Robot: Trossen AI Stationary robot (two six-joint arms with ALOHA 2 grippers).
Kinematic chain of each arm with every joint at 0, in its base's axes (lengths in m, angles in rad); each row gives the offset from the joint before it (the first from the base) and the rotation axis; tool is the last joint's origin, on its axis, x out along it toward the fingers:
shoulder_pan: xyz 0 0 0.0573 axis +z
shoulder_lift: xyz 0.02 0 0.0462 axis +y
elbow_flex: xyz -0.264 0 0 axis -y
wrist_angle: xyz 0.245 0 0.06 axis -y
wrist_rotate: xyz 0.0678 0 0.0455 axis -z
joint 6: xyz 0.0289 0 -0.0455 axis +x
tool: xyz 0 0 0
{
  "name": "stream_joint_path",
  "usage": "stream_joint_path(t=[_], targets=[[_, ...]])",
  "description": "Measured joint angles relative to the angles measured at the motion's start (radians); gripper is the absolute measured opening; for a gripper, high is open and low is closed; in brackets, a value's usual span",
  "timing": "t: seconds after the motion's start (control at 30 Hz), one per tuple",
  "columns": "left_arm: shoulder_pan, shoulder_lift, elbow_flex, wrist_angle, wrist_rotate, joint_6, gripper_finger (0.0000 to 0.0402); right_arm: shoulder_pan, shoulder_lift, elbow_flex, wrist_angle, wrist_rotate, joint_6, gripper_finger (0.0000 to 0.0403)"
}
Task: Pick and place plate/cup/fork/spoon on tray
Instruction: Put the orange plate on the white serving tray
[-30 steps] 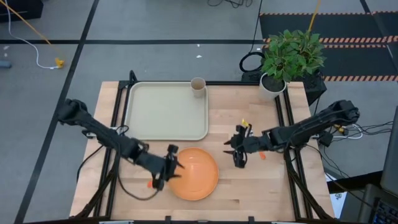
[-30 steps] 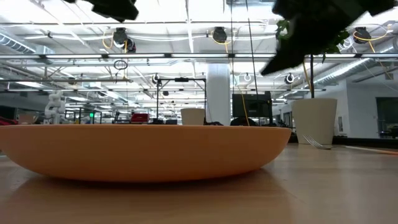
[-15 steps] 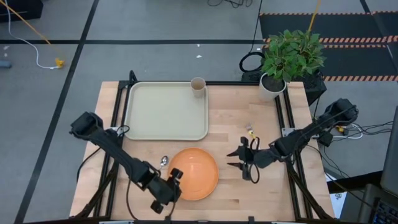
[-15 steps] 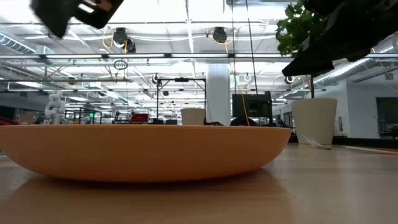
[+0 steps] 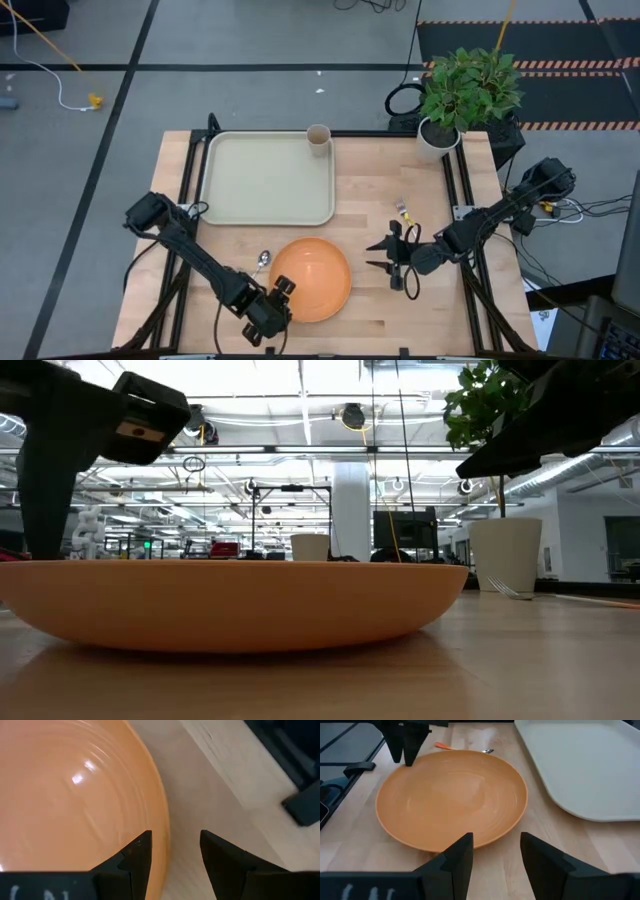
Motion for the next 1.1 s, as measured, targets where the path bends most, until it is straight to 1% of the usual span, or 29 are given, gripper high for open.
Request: stream_joint_path(t=[0.07, 0.17, 0.47, 0.53, 0.63, 0.83, 0.93, 1.1], targets=[[0.000, 0.010, 0.000, -0.001, -0.004, 0.028, 0.0158, 0.000, 0.000, 0.000, 0.002, 0.000, 0.000, 0.0157], [0.001, 0.019, 0.000, 0.000, -0.009, 0.060, 0.0130, 0.000, 0.000, 0.000, 0.007, 0.000, -0.004, 0.0157], [0.003, 0.020, 0.000, 0.000, -0.024, 0.112, 0.0014, 0.000, 0.000, 0.000, 0.006, 0.001, -0.005, 0.0157], [0.005, 0.020, 0.000, 0.004, -0.025, 0.111, 0.0011, 0.000, 0.000, 0.000, 0.006, 0.002, -0.005, 0.0157], [0.004, 0.015, 0.000, 0.010, -0.025, 0.128, 0.0017, 0.000, 0.000, 0.000, 0.006, 0.002, -0.005, 0.0157], [0.000, -0.020, 0.044, -0.015, -0.030, 0.159, 0.0008, -0.001, 0.000, 0.000, 0.006, 0.003, -0.016, 0.0157], [0.001, -0.045, 0.060, -0.056, -0.056, 0.164, 0.0013, -0.003, 0.000, 0.000, 0.006, 0.003, -0.016, 0.0157], [0.000, -0.122, 0.069, -0.085, -0.112, 0.189, 0.0007, -0.003, 0.000, 0.000, 0.006, 0.003, -0.016, 0.0157]])
